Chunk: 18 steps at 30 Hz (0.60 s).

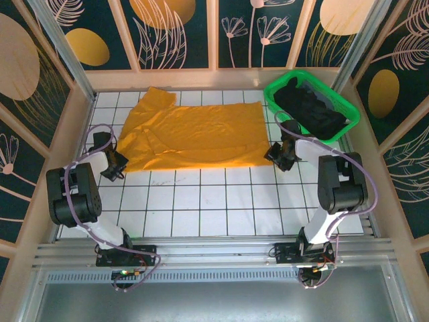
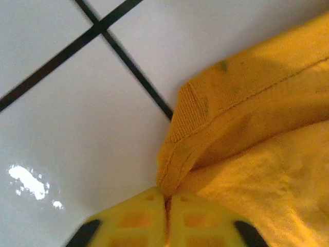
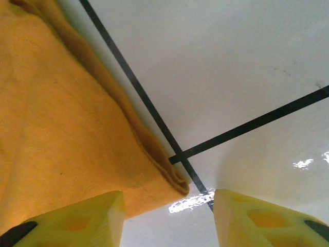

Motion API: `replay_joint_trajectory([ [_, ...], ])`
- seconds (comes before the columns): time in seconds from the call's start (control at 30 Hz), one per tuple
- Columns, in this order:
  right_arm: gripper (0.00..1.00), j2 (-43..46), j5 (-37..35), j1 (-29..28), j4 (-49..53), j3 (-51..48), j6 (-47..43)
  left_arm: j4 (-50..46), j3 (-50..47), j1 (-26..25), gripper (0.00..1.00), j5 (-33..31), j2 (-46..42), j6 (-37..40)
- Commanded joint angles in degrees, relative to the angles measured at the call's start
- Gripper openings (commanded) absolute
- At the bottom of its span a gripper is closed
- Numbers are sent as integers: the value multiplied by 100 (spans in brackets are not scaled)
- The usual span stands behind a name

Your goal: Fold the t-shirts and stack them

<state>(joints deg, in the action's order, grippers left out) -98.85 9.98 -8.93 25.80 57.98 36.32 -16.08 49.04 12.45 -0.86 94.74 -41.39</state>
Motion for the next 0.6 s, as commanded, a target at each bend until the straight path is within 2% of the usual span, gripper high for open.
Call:
replay_joint_trajectory([
  [0.0, 46, -177, -40, -12, -55, 85, -5, 115, 218, 39, 0, -193, 177, 103],
  [0.07, 42, -250, -40, -43, -122, 87, 45, 83, 259, 45, 0, -270, 191, 161],
  [0.17, 28, -454, -72, -65, -116, 180, 149, -5, 336, 52, 0, -407, 174, 251],
  [0.3, 1, -592, -444, -83, 92, 282, 335, -293, 487, 54, 0, -687, 120, 340],
  [0.57, 0, -187, -804, -82, 355, 68, 499, -770, 321, 54, 0, -610, -206, 35],
])
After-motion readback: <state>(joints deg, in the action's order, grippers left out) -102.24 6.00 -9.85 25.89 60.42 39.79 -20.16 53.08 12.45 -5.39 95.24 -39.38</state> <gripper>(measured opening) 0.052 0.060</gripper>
